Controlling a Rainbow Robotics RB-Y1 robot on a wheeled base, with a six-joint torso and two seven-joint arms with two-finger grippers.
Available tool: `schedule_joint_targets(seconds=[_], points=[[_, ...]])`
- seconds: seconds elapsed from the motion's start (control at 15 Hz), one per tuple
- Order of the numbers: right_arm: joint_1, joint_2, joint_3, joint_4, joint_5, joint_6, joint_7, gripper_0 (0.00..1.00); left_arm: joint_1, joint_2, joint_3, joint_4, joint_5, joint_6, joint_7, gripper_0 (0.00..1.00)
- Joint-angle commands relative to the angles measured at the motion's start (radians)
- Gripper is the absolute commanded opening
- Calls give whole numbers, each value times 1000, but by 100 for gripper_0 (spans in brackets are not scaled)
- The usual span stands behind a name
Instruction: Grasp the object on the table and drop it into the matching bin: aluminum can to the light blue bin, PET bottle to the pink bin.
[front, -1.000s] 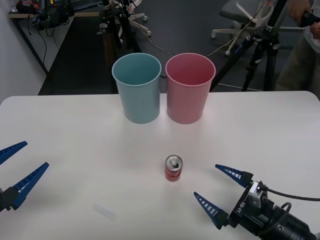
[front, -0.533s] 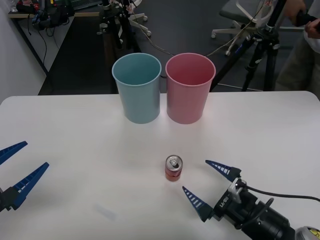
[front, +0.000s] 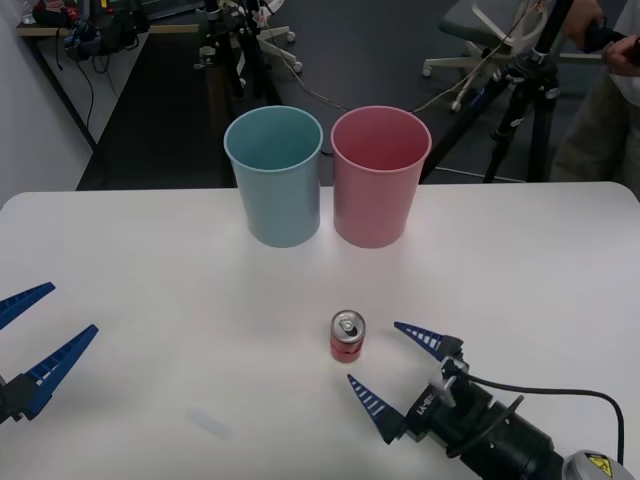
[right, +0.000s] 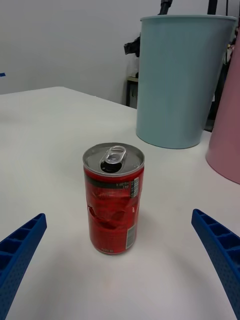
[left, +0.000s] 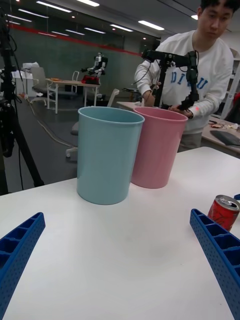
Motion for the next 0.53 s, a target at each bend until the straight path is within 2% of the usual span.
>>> schedule_joint_targets(seconds=[0.07, 0.53], points=[[-6, 5, 17, 0, 0, 27, 2, 100, 0, 0, 0, 0, 0, 0, 0, 100], [-125, 83, 7, 155, 0, 17, 34, 100, 0, 0, 0, 0, 0, 0, 0, 100]])
